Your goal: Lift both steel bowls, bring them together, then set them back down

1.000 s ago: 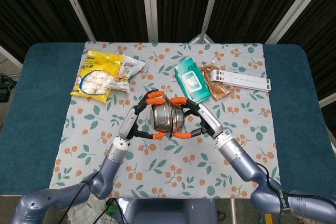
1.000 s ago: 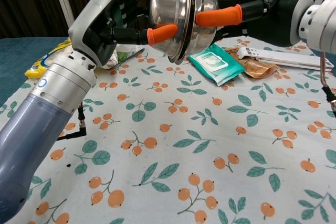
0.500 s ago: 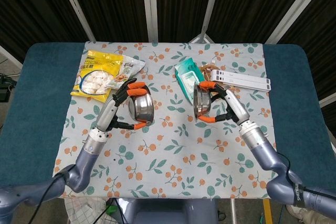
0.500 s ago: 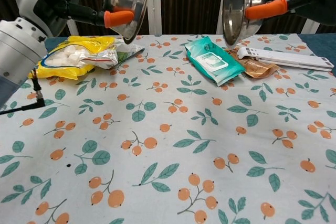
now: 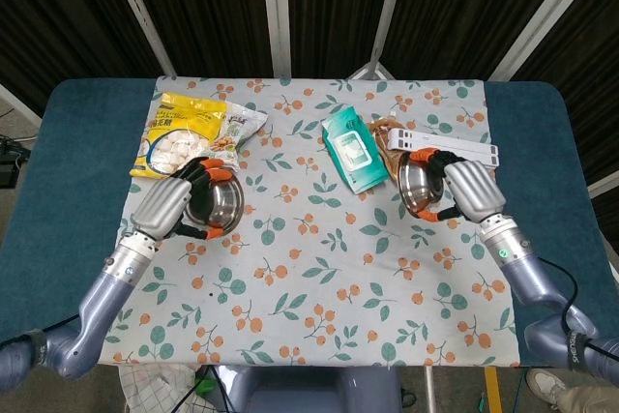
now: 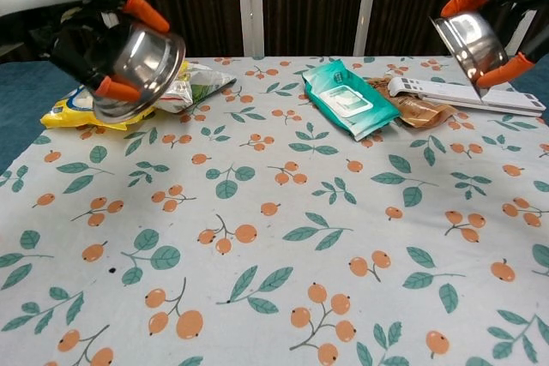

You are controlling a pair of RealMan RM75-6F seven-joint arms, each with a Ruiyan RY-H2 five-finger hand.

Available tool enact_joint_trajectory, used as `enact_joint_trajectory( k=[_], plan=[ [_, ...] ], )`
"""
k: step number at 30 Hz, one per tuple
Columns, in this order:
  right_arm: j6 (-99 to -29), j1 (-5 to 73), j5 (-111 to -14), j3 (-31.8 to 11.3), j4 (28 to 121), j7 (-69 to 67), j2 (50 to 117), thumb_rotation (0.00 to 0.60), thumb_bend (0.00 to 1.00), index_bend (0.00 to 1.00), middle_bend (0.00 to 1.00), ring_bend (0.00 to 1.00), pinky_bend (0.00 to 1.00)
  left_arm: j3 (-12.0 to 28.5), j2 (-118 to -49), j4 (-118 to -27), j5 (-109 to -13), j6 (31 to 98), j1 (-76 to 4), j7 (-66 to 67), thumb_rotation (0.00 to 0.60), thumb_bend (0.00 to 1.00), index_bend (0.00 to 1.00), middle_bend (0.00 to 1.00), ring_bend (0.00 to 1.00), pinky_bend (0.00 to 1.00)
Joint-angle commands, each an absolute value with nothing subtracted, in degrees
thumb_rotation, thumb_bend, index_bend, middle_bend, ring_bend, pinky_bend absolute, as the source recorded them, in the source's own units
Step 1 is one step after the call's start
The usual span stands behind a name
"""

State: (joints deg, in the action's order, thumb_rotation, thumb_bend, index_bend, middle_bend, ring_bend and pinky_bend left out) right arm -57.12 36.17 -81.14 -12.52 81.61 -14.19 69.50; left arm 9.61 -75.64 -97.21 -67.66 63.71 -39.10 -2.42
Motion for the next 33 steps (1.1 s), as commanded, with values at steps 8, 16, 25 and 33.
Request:
enact_joint_trajectory(
  k=[8, 16, 25, 33],
  plan=[
    [-58.1, 37.7, -85.1, -8.6, 76.6, -0.3, 74.0, 0.6, 0.08, 0.45, 0.31, 0.34, 0.42, 9.6, -75.2, -98.7, -42.0, 54.5, -42.4, 10.8, 0.6, 0.0, 0.24, 0.12, 0.08, 0.23],
    [-56.5, 39.0, -85.1, -7.1, 73.4, 8.1, 77.8, 0.6, 0.08, 0.45, 0.31, 0.34, 0.41, 11.6, -80.8, -90.6, -41.2, 51.8, -43.6, 8.0, 0.6, 0.0, 0.23, 0.1, 0.08, 0.23],
    [-53.1, 39.8, -81.0, -6.9, 73.5, 14.3, 79.8, 0.6, 0.08, 0.45, 0.31, 0.34, 0.37, 12.1, -85.6, -85.0, -42.6, 48.5, -44.9, 6.3, 0.6, 0.0, 0.2, 0.05, 0.03, 0.17],
    [-47.8, 40.6, -72.0, -7.0, 76.5, 25.5, 79.5, 0.6, 0.06, 0.33, 0.15, 0.14, 0.08, 13.1, -87.5, -83.2, -45.5, 44.0, -45.4, 2.0, 0.6, 0.0, 0.06, 0.0, 0.0, 0.05]
  ],
)
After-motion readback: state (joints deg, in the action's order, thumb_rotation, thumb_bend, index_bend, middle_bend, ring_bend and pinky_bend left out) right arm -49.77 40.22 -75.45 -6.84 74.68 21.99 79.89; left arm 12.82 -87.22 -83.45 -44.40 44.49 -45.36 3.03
